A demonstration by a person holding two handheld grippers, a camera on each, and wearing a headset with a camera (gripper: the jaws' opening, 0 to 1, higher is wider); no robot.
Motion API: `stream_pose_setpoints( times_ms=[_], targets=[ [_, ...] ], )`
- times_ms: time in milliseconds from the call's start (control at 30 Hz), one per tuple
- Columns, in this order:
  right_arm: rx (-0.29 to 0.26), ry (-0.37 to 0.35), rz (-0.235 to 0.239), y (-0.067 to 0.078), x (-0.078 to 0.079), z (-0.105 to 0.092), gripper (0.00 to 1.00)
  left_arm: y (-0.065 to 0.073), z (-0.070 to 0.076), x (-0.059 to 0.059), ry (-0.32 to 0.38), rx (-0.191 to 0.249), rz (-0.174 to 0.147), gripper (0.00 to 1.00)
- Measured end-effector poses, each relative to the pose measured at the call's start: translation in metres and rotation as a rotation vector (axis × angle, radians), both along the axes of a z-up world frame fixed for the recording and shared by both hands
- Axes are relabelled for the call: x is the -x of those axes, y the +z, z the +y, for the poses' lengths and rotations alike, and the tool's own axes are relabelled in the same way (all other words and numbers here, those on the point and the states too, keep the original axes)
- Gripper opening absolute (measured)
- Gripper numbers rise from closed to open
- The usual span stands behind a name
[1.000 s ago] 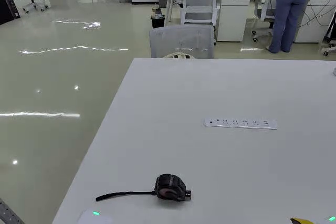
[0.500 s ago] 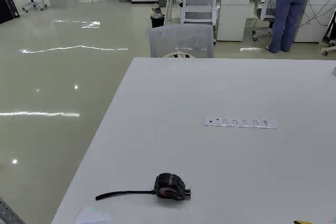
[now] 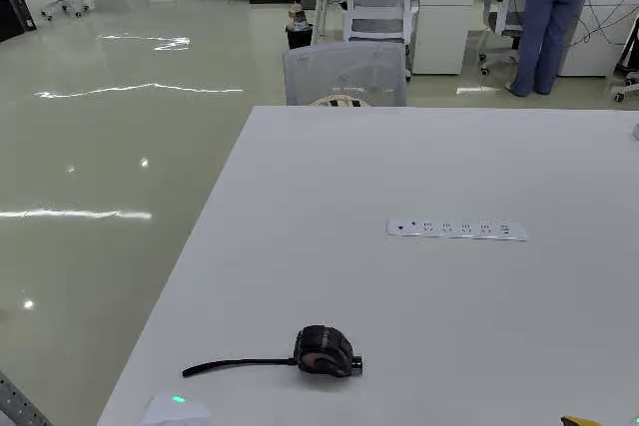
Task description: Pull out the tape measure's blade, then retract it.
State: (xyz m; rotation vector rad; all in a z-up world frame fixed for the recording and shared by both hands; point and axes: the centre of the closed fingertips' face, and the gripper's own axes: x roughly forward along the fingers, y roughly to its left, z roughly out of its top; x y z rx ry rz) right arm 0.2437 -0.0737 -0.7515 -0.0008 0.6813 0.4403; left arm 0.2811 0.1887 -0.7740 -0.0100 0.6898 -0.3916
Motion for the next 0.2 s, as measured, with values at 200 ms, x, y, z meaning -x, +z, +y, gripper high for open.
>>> stream_pose_setpoints(
  times_ms=[200],
  targets=[
    [0.003,0.000,0.005,-0.0010,0.0018,0.0004,0.93,-0.0016,0.0016,0.0005,0.004,0.000,0.005,0.96]
  ],
)
